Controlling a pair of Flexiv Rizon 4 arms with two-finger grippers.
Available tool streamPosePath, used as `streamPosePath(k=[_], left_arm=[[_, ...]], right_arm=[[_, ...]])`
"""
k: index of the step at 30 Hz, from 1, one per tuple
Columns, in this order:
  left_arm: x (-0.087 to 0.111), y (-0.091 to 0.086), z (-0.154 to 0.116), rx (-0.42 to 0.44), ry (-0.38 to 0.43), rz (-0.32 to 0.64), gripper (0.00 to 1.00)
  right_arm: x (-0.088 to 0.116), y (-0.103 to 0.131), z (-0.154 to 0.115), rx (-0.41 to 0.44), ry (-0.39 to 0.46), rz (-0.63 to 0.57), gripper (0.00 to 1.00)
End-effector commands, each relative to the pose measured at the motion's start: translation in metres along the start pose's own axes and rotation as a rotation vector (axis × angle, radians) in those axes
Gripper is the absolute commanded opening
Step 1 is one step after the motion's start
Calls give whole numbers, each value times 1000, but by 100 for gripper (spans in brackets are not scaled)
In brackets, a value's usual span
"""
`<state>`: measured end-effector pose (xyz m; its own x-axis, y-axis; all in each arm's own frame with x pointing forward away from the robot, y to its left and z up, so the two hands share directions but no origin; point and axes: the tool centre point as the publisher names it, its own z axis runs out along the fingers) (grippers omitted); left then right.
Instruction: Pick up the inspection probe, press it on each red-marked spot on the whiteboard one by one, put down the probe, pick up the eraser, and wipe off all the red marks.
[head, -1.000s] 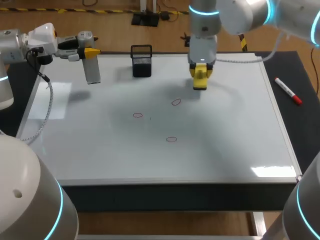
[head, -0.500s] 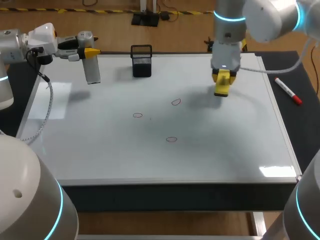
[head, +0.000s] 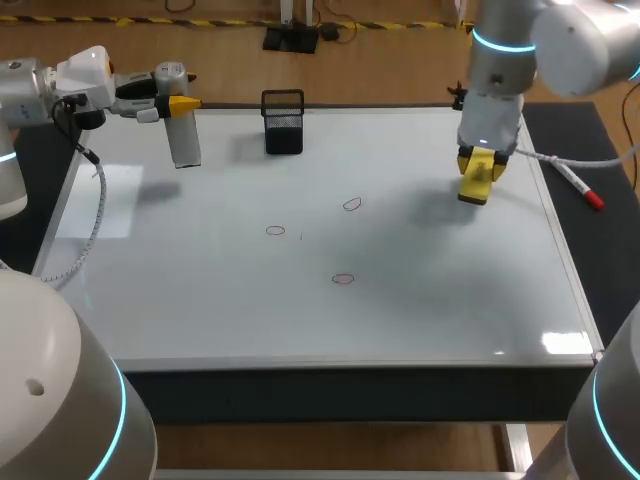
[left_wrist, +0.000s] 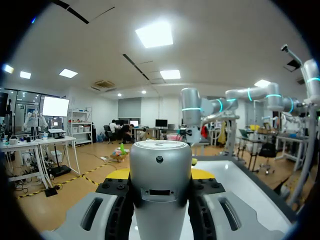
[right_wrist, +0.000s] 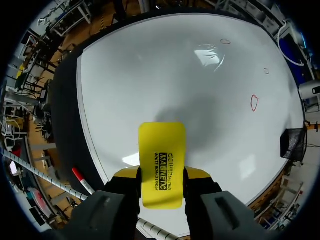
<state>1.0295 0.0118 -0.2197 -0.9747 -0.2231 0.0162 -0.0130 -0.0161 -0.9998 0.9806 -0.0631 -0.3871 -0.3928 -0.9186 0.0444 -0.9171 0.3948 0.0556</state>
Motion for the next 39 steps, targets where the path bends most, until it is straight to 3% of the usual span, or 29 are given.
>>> streamPosePath(k=[1, 22, 39], left_arm=[[1, -1, 0, -1, -3, 1, 0], [1, -1, 0, -1, -3, 1, 0], [74, 14, 84, 42, 271, 11, 0]], right_arm=[[0, 0, -1, 2, 3, -2, 0], [0, 0, -1, 2, 3, -2, 0], [0, 0, -1, 2, 3, -2, 0]])
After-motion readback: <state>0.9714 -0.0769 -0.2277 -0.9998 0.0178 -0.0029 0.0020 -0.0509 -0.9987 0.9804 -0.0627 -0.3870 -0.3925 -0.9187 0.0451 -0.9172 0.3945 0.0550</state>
